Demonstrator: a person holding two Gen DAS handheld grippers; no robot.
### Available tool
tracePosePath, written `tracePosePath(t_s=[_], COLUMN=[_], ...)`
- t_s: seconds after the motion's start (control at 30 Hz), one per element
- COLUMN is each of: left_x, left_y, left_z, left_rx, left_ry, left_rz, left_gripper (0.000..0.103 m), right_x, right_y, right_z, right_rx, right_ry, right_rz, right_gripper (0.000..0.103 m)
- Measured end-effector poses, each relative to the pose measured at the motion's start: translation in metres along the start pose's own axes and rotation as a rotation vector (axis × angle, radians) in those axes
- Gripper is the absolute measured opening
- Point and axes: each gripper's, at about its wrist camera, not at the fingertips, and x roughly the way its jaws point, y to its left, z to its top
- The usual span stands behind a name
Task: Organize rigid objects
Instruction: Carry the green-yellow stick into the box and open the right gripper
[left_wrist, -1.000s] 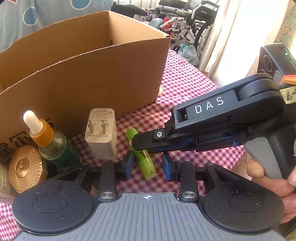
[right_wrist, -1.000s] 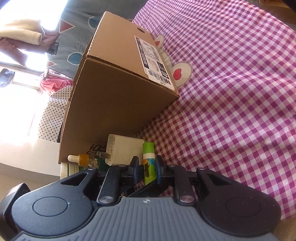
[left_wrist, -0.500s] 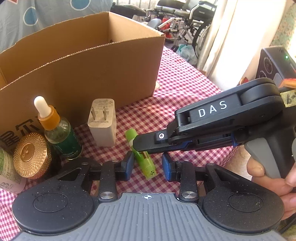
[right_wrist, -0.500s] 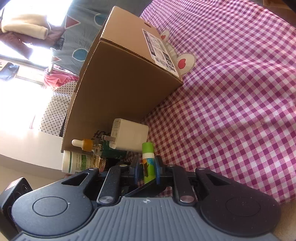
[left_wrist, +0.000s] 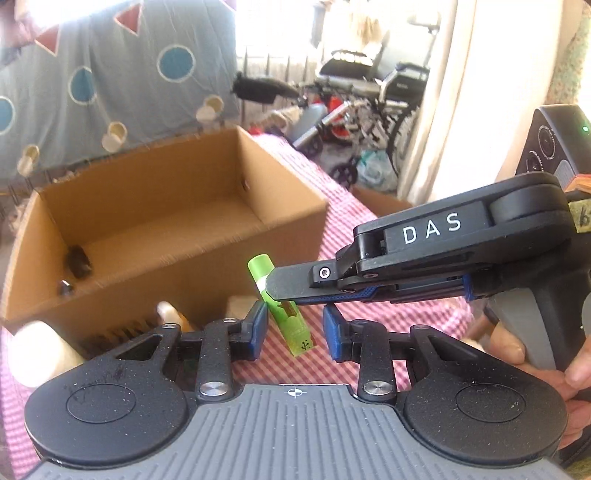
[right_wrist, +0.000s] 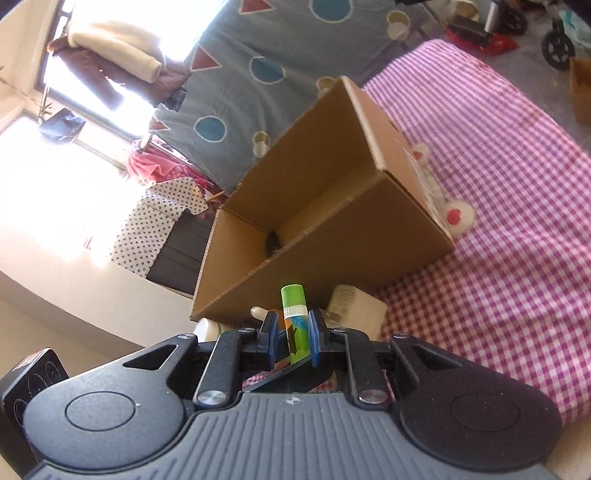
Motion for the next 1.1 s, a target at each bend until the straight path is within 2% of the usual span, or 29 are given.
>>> tracePosePath(t_s=[0.13, 0.23, 0.4, 0.6, 0.73, 0.9, 1.1], left_x=[-0.017, -0.014, 0.022, 0.074, 0.102, 0.124, 0.125], left_y=[0.027, 0.052, 0.105, 0.164, 0.185, 0.191, 0.189], left_z=[0.031, 0.055, 0.087, 0.102, 0.103, 0.102, 0.102], left_rx=[0.003, -0.012, -0.096, -0.201, -0.226, -0.216, -0.204], left_ry=[-0.028, 0.000, 0.110, 0.248, 0.316, 0.369, 0.372], left_rz=[0.063, 0.100, 0.116, 0.110, 0.134, 0.221, 0.246], left_gripper=[0.032, 0.032, 0.032, 0.032, 0.032, 0.032, 0.033], right_x=[0.024, 0.055, 0.127, 0.209, 0.251, 0.290, 0.296], right_y=[0.041, 0.062, 0.074, 0.057, 0.043, 0.024, 0.015], right_z=[0.032, 0.058, 0.105, 0.148, 0.160, 0.163, 0.159], right_rx=[-0.094, -0.129, -0.117, -0.028, 0.013, 0.068, 0.081], right_ry=[0.015, 0.059, 0.179, 0.321, 0.384, 0.437, 0.434], right_rz=[0.031, 0.044, 0.014, -0.037, -0.061, -0.067, -0.061], right_gripper=[0.019, 0.019, 0.019, 0.019, 0.019, 0.019, 0.020])
